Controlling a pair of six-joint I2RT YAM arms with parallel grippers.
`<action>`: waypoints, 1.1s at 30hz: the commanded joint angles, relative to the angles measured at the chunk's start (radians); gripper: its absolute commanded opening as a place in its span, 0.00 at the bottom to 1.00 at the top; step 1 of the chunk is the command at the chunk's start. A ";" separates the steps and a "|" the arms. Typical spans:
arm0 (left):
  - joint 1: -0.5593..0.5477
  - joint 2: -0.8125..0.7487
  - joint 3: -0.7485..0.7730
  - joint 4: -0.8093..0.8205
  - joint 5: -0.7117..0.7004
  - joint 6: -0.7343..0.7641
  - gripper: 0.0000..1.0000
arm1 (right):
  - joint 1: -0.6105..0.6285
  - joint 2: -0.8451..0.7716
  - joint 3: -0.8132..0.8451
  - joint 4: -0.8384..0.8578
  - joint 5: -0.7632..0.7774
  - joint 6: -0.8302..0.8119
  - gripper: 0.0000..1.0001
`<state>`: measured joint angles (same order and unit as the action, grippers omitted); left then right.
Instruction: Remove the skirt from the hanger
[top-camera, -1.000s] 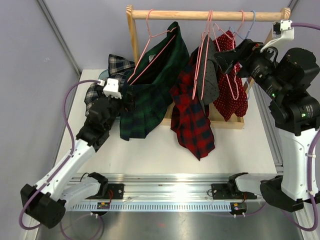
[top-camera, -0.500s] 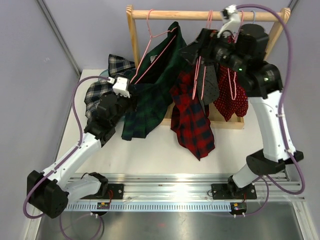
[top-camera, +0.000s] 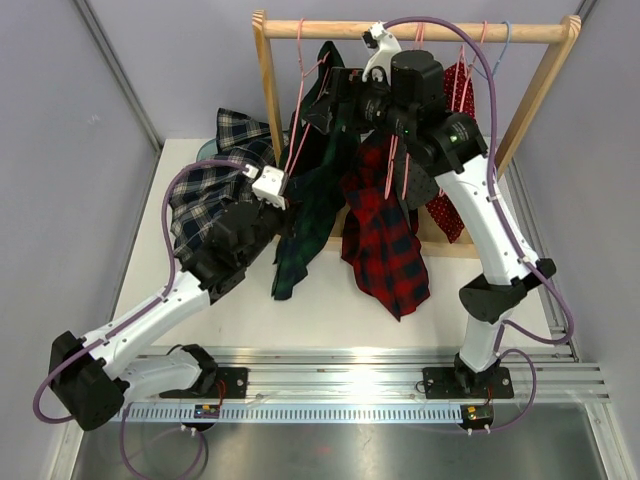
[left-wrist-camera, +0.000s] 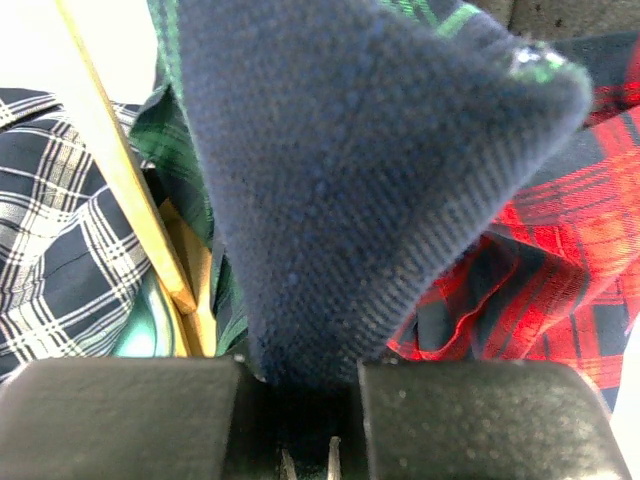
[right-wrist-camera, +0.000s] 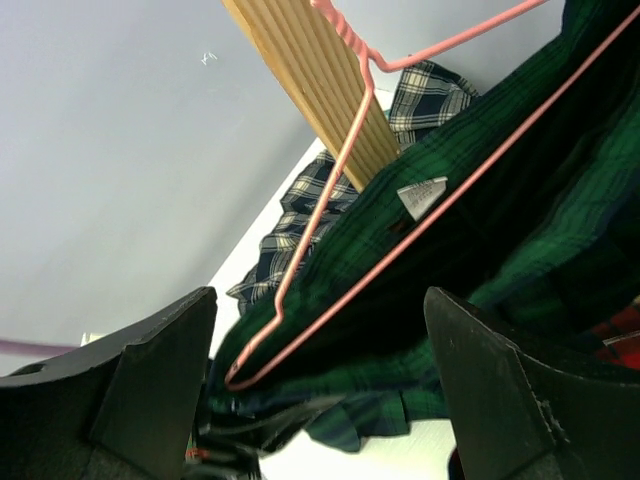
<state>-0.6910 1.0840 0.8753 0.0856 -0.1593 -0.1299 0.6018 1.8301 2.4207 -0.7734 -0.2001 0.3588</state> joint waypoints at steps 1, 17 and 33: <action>-0.028 0.004 0.059 0.100 -0.048 -0.010 0.05 | 0.023 0.032 0.061 0.069 0.051 0.011 0.91; -0.180 0.047 0.108 0.115 -0.137 0.012 0.05 | 0.066 0.136 0.074 0.137 0.073 0.062 0.21; -0.243 0.016 0.088 0.095 -0.197 0.016 0.05 | 0.067 0.075 0.247 0.091 0.142 0.014 0.00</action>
<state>-0.9180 1.1397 0.9360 0.1036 -0.3260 -0.1127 0.6617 1.9804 2.6152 -0.7990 -0.0978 0.4313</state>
